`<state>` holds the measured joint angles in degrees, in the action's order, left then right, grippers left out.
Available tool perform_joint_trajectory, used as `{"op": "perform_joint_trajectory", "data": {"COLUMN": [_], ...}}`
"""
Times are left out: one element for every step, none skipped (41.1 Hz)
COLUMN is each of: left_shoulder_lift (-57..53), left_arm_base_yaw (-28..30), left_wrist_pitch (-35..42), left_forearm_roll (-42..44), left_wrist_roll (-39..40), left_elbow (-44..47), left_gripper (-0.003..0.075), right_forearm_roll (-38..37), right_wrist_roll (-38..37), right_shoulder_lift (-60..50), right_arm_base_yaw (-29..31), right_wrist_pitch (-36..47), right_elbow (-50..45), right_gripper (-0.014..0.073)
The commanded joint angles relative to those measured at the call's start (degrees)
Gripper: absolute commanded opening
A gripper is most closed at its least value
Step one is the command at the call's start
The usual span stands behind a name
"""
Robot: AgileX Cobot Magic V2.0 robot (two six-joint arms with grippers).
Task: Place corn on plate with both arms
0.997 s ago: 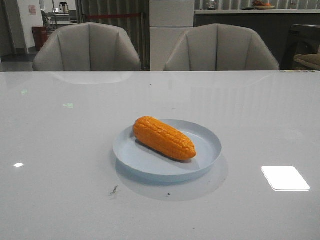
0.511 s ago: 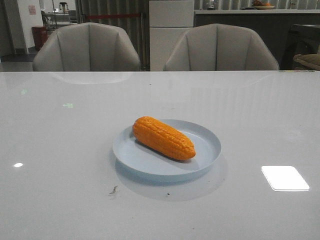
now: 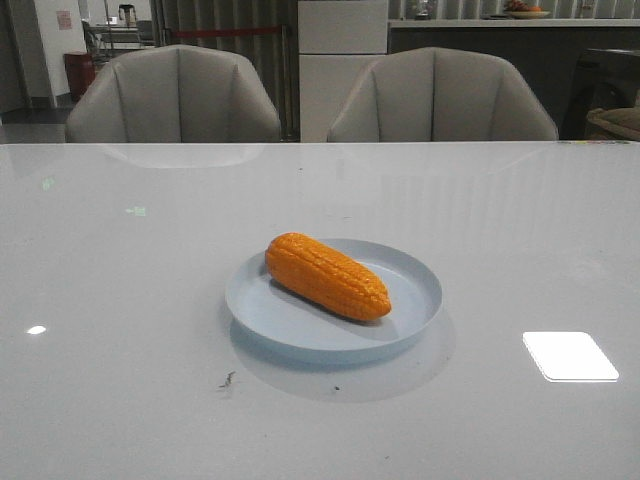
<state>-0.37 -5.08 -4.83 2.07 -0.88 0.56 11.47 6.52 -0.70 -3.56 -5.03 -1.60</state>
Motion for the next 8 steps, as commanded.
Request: {"op": "perform_joint_trajectory", "data": {"left_shoulder_lift": [-1.14, -1.14, -1.14, -1.14, -1.14, -1.14, -1.14, -1.14], "left_arm_base_yaw": [-0.44, -0.44, -0.44, -0.44, -0.44, -0.44, -0.44, -0.44], "left_wrist_pitch": [4.49, 4.49, 4.49, 4.49, 4.49, 4.49, 4.49, 4.49], "left_forearm_roll": [-0.08, -0.08, -0.08, -0.08, -0.08, -0.08, -0.08, -0.08], "left_wrist_roll": [0.47, 0.47, 0.47, 0.47, 0.47, 0.47, 0.47, 0.47], "left_elbow": [2.24, 2.24, 2.24, 2.24, 2.24, 2.24, 2.24, 2.24], "left_gripper": [0.0094, 0.0094, 0.0094, 0.0094, 0.0094, 0.0094, 0.0094, 0.0094], "right_forearm_roll": [-0.17, -0.17, -0.17, -0.17, -0.17, -0.17, -0.17, -0.17], "right_wrist_roll": [0.05, 0.05, 0.05, 0.05, 0.05, 0.05, 0.05, 0.05], "right_shoulder_lift": [-1.27, -1.27, -1.27, -1.27, -1.27, -1.27, -1.27, -1.27], "right_arm_base_yaw": [-0.08, -0.08, -0.08, -0.08, -0.08, -0.08, -0.08, -0.08], "right_wrist_pitch": [5.03, 5.03, 5.03, 5.03, 5.03, 5.03, 5.03, 5.03], "right_elbow": [1.23, 1.23, 1.23, 1.23, 1.23, 1.23, 1.23, 1.23], "right_gripper": [0.0056, 0.0056, 0.0056, 0.0056, 0.0056, 0.0056, 0.0056, 0.0056]}}
